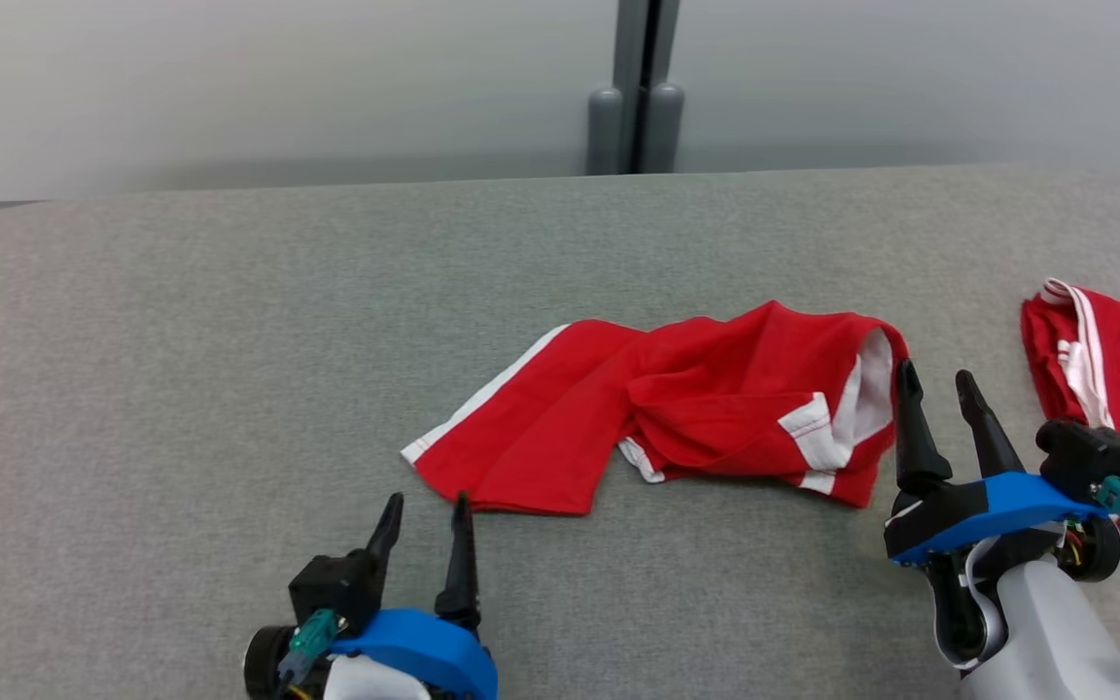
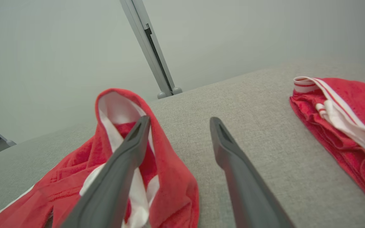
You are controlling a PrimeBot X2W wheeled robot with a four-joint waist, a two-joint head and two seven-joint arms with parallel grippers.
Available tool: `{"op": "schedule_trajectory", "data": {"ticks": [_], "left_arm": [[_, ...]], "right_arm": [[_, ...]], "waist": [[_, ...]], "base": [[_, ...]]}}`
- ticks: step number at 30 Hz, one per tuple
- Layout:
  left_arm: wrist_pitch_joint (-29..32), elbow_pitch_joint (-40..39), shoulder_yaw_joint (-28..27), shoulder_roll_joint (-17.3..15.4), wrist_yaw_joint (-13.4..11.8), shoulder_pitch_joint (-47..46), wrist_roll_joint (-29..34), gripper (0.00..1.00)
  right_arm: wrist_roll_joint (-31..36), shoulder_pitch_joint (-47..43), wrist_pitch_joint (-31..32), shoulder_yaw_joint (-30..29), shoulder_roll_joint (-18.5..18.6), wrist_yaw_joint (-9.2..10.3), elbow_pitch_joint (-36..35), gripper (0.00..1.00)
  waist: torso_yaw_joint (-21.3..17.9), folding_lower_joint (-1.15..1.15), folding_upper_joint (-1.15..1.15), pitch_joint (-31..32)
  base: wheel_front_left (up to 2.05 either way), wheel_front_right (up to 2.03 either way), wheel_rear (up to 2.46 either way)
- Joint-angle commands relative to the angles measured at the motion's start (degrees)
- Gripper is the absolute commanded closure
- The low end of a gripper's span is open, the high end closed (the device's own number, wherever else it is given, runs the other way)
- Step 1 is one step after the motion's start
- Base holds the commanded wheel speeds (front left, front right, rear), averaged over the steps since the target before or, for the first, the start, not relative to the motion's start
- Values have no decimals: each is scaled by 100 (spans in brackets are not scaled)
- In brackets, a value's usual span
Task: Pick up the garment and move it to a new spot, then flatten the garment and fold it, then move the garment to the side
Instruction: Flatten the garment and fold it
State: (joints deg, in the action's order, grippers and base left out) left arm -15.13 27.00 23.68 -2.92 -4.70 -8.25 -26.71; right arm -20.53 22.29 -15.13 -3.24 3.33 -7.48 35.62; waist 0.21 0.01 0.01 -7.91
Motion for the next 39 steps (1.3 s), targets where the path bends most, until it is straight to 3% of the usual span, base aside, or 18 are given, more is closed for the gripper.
{"op": "schedule_trajectory", "data": {"ticks": [1, 7, 9, 16, 20, 26, 29, 30, 31, 32, 36, 39], "left_arm": [[1, -104, 94, 6, 84, -140, 58, 0], [0, -356, 935, 4, 487, -714, 129, 0], [1, -338, 1070, 3, 517, -867, 146, 0], [1, 259, 2124, 1, 762, -1908, -112, 0], [-1, 791, 2598, 0, 667, -2384, -344, 0], [0, 1354, 2957, 0, 315, -2743, -690, 0], [1, 1465, 3084, 3, 307, -2812, -843, 0], [1, 1496, 3141, 0, 316, -2827, -893, 22], [0, 1492, 3180, 2, 319, -2858, -923, 72], [0, 1458, 3185, 3, 317, -2867, -973, 100], [0, 1024, 2926, 2, 179, -2876, -923, 100], [-3, 440, 2368, -6, -11, -2651, -719, 100]], "right_arm": [[-8, -167, 3, -17, -3, -3, -187, 0], [-45, -349, 2, 165, -30, -3, -633, 0], [-26, -335, 2, 207, -33, -3, -675, 0], [-205, -212, 2, 418, -33, -3, -770, 0], [-326, -177, 3, 481, -34, -3, -721, 0], [-389, -138, 2, 526, -33, -3, -713, 0], [-413, -150, 2, 526, -34, -3, -716, 0], [-411, -155, 2, 519, -33, -3, -716, 0], [-410, -163, 2, 512, -34, -3, -710, 0], [-398, -177, 2, 496, -35, -3, -702, 0], [-353, -265, 2, 437, -35, -3, -653, 0], [-336, -375, 2, 395, -34, -3, -600, 0]], "waist": [[-140, -1, -1, -9], [-622, -1, -1, -229], [-696, -1, -1, -282], [-1201, -1, -1, -559], [-1429, -1, -1, -657], [-1656, -1, -1, -749], [-1699, -1, -1, -763], [-1702, -1, -1, -761], [-1699, -1, -1, -757], [-1685, -1, -1, -747], [-1527, -1, -1, -690], [-1282, -1, -1, -608]], "base": [[0, 0, 0], [0, 0, 0], [0, 0, 0], [0, 0, 0], [0, 0, 0], [0, 0, 0], [0, 0, 0], [0, 0, 0], [0, 0, 0], [0, 0, 0], [0, 0, 0], [0, 0, 0]]}}
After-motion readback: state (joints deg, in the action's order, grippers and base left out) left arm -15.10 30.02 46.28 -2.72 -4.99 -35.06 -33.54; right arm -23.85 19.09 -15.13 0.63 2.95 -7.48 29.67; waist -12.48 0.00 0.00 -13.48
